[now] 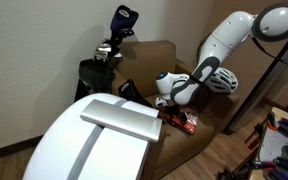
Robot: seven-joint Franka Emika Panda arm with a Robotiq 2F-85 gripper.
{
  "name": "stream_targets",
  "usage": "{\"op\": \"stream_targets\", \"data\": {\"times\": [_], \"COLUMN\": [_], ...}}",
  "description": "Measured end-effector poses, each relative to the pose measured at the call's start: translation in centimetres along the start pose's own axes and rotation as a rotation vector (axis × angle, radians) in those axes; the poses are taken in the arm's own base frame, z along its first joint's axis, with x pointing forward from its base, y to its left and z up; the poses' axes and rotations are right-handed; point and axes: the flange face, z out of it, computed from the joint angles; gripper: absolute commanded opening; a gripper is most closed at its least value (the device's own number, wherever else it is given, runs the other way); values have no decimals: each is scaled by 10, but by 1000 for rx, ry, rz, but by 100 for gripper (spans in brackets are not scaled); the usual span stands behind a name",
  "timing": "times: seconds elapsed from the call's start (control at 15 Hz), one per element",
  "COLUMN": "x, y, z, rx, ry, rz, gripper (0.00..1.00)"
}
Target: Move the orange bag to the right
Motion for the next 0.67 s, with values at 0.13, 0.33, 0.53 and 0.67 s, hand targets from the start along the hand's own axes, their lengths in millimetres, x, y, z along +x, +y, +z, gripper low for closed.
{"op": "stream_targets", "data": {"times": [0.13, 0.33, 0.53, 0.67], "x": [-3, -27, -70, -93], "y": [-1, -6, -17, -26], "z": [-16, -27, -29, -32], "rx": [-37, -49, -59, -69], "ry": [46, 162, 275, 347], "rz": [12, 102, 216, 283], "gripper": [100, 100, 100, 100]}}
